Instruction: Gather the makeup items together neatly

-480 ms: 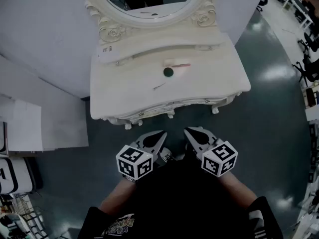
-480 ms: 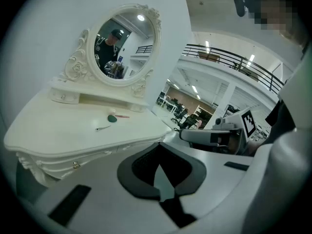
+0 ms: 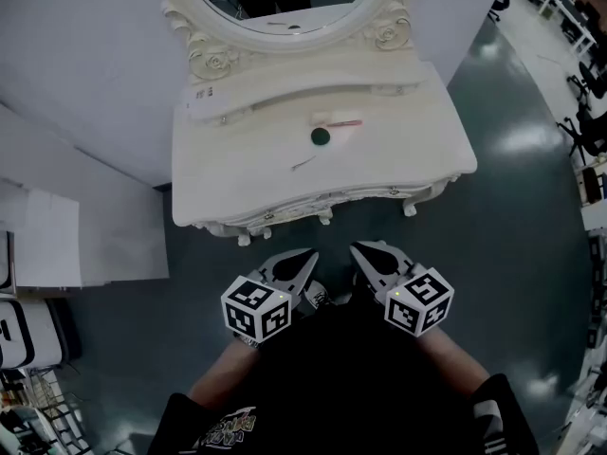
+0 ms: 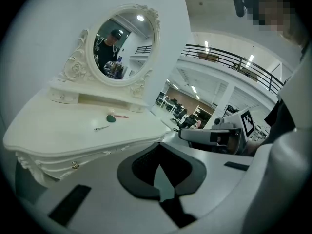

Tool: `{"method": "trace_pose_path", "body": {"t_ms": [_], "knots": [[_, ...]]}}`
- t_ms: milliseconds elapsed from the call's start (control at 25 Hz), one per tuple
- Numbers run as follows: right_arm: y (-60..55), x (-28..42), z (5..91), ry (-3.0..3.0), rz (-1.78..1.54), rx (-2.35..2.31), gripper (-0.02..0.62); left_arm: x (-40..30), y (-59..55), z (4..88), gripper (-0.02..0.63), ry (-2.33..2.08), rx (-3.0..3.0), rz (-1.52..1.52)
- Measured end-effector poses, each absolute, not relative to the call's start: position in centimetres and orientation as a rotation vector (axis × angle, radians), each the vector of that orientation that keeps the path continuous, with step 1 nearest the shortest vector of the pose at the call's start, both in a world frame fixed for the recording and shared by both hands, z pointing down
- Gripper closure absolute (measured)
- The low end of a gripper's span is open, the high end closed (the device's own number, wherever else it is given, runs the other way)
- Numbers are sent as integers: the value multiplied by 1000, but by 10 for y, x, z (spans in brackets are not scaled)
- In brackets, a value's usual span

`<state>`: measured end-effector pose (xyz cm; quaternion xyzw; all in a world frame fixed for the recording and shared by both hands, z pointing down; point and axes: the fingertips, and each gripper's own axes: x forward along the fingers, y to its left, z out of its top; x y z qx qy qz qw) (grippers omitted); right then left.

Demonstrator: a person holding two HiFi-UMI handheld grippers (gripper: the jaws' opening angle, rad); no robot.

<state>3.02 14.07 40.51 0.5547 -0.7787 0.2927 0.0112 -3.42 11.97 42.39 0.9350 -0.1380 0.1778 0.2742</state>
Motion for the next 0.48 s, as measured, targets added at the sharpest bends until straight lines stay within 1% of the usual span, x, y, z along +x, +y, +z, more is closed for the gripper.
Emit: {"method": "trace_pose_path", "body": {"t_ms": [480], "knots": [[128,27,398,-2449,853,1679,565,-46,113,421,598,-404,2533,473]]}}
